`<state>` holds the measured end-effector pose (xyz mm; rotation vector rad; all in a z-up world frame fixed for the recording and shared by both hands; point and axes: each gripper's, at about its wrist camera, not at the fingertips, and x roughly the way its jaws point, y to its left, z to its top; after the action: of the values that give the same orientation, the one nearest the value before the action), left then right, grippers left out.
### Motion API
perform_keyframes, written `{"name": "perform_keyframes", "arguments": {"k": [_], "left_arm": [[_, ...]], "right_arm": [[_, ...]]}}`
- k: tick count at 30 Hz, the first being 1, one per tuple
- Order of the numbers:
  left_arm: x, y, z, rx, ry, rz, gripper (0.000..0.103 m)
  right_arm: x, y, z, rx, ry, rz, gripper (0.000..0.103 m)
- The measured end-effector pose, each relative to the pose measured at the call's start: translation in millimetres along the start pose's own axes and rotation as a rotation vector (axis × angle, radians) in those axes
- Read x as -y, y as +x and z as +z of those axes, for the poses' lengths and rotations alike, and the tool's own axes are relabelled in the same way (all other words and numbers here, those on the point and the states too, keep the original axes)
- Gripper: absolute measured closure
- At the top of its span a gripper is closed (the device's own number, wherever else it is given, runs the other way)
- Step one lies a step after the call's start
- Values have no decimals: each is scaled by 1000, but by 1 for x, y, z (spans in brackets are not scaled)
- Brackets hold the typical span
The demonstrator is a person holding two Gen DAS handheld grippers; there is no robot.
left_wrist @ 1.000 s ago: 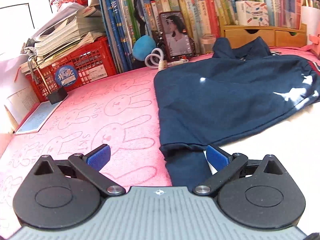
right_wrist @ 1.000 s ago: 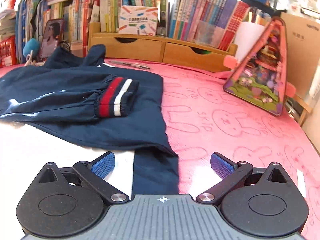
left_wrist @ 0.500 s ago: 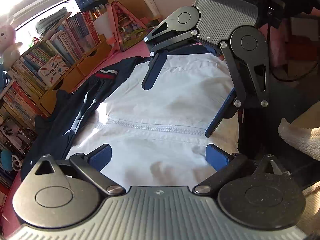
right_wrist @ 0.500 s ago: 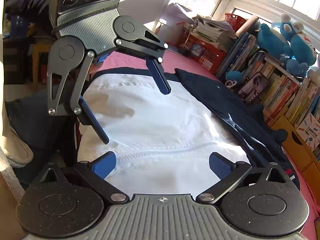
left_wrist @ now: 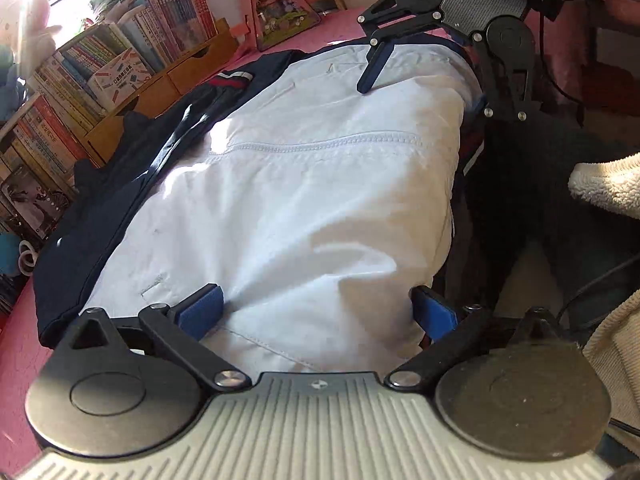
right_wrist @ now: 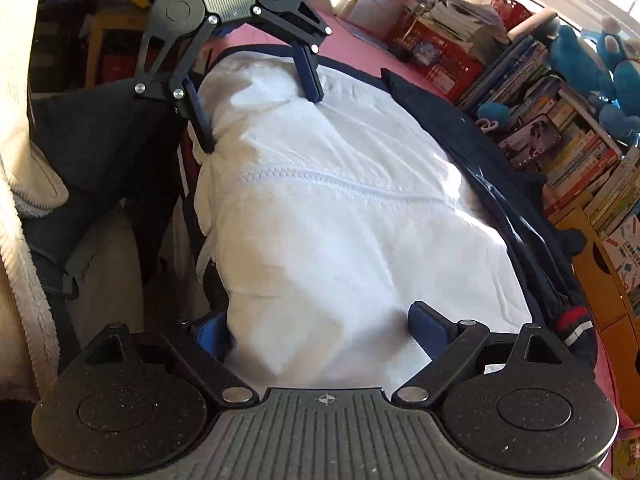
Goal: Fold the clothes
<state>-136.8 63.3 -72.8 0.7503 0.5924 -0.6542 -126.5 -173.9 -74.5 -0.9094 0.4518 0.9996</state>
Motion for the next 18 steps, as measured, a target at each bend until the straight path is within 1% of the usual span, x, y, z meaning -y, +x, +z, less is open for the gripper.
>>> {"name": "perform_keyframes", "arguments": {"k": [1,3,7,10,12,14,16,17,18], "left_arm": [[1,-2,-3,-12,11,16,1],[-2,-7,-8,-29,-18,26,1],[-15,-18,-23,-67,-110,62,0],[-15,-25,-31,-90,-132,104,0],[-13,-28,-33,-99,-153,127,0],[-13,-32,-33,-111,-197,145,0],[-13,-36,-30,-131,-262,156,1],[-13,-41,-29,-135,-301,151,2],[-12,-47,-29,-130,-345,132,2]], "right_arm": [[3,-4,-8,2,29,-2,10],[3,-13,-18,-8,63,-23,10],[-2,-28,-35,-46,105,-94,11],[-7,-40,-49,-62,161,-145,10],[-10,-47,-57,-92,191,-194,10],[-13,-51,-64,-134,228,-249,10],[-16,-62,-71,-168,324,-296,13],[-17,-69,-75,-165,403,-293,13],[-20,-78,-80,-138,479,-285,12]]}}
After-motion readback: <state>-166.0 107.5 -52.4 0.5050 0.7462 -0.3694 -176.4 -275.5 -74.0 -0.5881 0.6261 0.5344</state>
